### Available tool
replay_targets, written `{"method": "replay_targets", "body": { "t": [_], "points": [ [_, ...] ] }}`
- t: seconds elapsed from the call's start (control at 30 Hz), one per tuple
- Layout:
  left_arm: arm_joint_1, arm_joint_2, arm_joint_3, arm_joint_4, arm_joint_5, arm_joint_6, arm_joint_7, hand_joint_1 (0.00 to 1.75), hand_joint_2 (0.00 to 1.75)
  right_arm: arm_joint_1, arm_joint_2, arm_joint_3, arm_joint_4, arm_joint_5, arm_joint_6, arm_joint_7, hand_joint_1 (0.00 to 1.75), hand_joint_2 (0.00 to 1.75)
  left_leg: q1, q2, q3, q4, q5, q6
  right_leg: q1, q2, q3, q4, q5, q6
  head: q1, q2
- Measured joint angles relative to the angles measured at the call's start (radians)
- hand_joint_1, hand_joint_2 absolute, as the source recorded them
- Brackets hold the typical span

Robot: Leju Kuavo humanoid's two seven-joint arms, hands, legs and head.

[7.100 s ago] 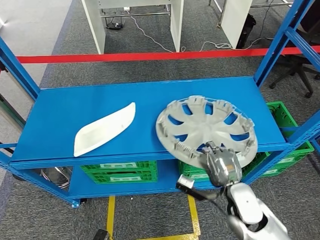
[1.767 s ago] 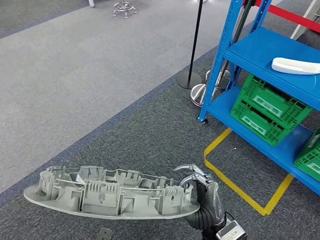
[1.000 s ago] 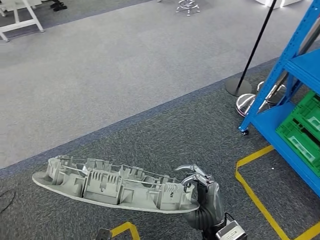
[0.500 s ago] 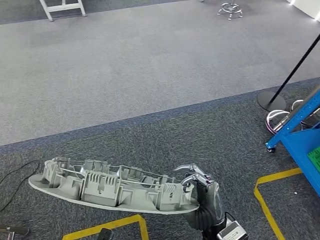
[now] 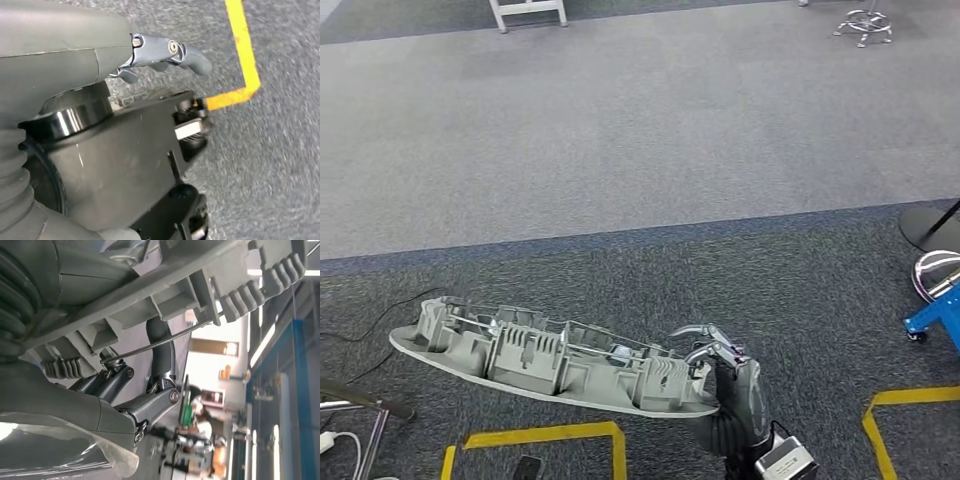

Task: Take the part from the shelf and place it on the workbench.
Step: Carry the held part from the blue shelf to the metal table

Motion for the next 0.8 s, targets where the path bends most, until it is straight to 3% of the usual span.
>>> {"method": "replay_targets", "body": {
  "t": [0.03,0.07,0.1,0.17,0.23,0.3,0.37,0.43,0.5,0.53,0.57,0.6,0.67,0.73,0.8],
  "points": [
    [0.000,0.000,0.001,0.000,0.000,0.000,0.000,0.00,1.75,0.000,0.000,0.000,0.000,0.000,0.000,0.000,1.75,1.75,0.000,0.001,0.006,-0.006,0.012,0.002,0.001,-0.013,0.001,0.000,-0.001,-0.001,0.000,0.000],
    [0.001,0.001,0.001,0.000,0.000,0.000,0.000,0.00,1.75,-0.001,0.000,0.000,0.000,0.000,0.001,0.000,1.75,1.75,-0.001,0.005,0.030,-0.049,0.040,0.006,0.003,-0.026,0.003,0.000,-0.003,-0.001,0.000,0.000],
    [0.001,0.001,0.002,0.000,-0.001,-0.001,0.000,0.00,1.75,-0.002,0.000,0.000,0.000,0.000,0.001,0.000,1.75,1.75,-0.004,0.019,0.067,-0.119,0.075,0.012,0.004,-0.037,0.006,0.000,-0.005,-0.001,0.000,0.000],
    [0.000,0.001,0.005,0.000,-0.001,-0.001,0.000,0.00,1.75,-0.001,0.000,0.000,0.000,0.000,0.002,0.000,1.75,1.75,-0.015,0.060,0.130,-0.241,0.114,0.025,0.009,-0.057,0.010,0.000,-0.009,0.003,0.000,0.000],
    [0.000,0.001,0.007,0.000,-0.001,-0.001,0.000,0.00,1.75,-0.002,0.000,-0.001,0.000,0.001,0.003,0.000,1.75,1.75,-0.025,0.076,0.145,-0.279,0.112,0.033,0.012,-0.075,0.011,-0.001,-0.012,0.010,0.001,0.000],
    [0.004,0.001,0.009,-0.001,-0.002,-0.001,0.000,0.00,1.75,-0.003,0.000,-0.001,-0.001,0.002,0.006,0.000,1.75,1.75,-0.024,0.056,0.146,-0.290,0.117,0.041,0.011,-0.089,0.014,-0.004,-0.016,0.019,0.002,0.000],
    [0.003,0.000,0.011,-0.001,-0.002,-0.001,0.000,0.00,1.75,-0.003,0.000,-0.002,-0.003,0.004,0.009,0.000,1.75,1.75,-0.017,0.032,0.153,-0.304,0.126,0.053,0.009,-0.049,-0.001,0.033,-0.042,0.028,0.005,0.000],
    [0.000,-0.002,0.011,-0.002,-0.003,-0.002,0.000,0.00,1.75,-0.002,0.000,-0.002,-0.004,0.005,0.011,-0.001,1.75,1.75,-0.014,0.009,0.157,-0.309,0.130,0.060,0.007,0.013,-0.057,0.146,-0.095,0.032,0.012,0.000],
    [0.000,-0.003,0.012,-0.002,-0.004,-0.002,0.000,0.00,1.75,0.001,0.000,-0.002,-0.004,0.006,0.011,-0.001,1.75,1.75,-0.014,-0.016,0.156,-0.309,0.130,0.063,0.006,0.033,-0.123,0.260,-0.127,0.035,0.015,0.000],
    [0.001,-0.003,0.012,-0.002,-0.004,-0.002,0.000,0.00,1.75,0.002,0.000,-0.003,-0.003,0.007,0.011,0.000,1.75,1.75,-0.014,-0.029,0.157,-0.308,0.130,0.063,0.005,0.034,-0.136,0.270,-0.115,0.037,0.015,0.000],
    [0.001,-0.003,0.012,-0.002,-0.004,-0.002,0.000,0.00,1.75,0.002,0.000,-0.003,-0.003,0.008,0.011,0.000,1.75,1.75,-0.013,-0.045,0.157,-0.307,0.130,0.063,0.004,0.036,-0.131,0.246,-0.086,0.038,0.015,0.000],
    [0.001,-0.004,0.013,-0.002,-0.004,-0.002,0.000,0.00,1.75,0.002,0.000,-0.004,-0.003,0.008,0.012,0.000,1.75,1.75,-0.012,-0.060,0.158,-0.304,0.129,0.061,0.001,0.043,-0.108,0.185,-0.044,0.039,0.015,0.000],
    [-0.001,-0.004,0.013,-0.002,-0.004,-0.002,0.000,0.00,1.75,0.002,0.000,-0.004,-0.003,0.009,0.012,0.000,1.75,1.75,-0.011,-0.086,0.154,-0.293,0.124,0.053,-0.008,0.094,-0.050,0.059,0.008,0.041,0.015,0.000],
    [-0.002,-0.005,0.014,-0.002,-0.005,-0.002,0.000,0.00,1.75,0.003,0.000,-0.005,-0.004,0.009,0.013,0.000,1.75,1.75,-0.008,-0.108,0.143,-0.284,0.122,0.040,-0.011,0.129,-0.024,0.010,0.011,0.037,0.014,0.000],
    [-0.001,-0.005,0.015,-0.002,-0.006,-0.002,0.000,0.00,1.75,0.003,0.000,-0.006,-0.005,0.010,0.013,0.000,1.75,1.75,-0.003,-0.129,0.134,-0.284,0.126,0.028,-0.008,0.111,-0.021,0.005,0.014,0.026,0.014,0.000]
  ]
}}
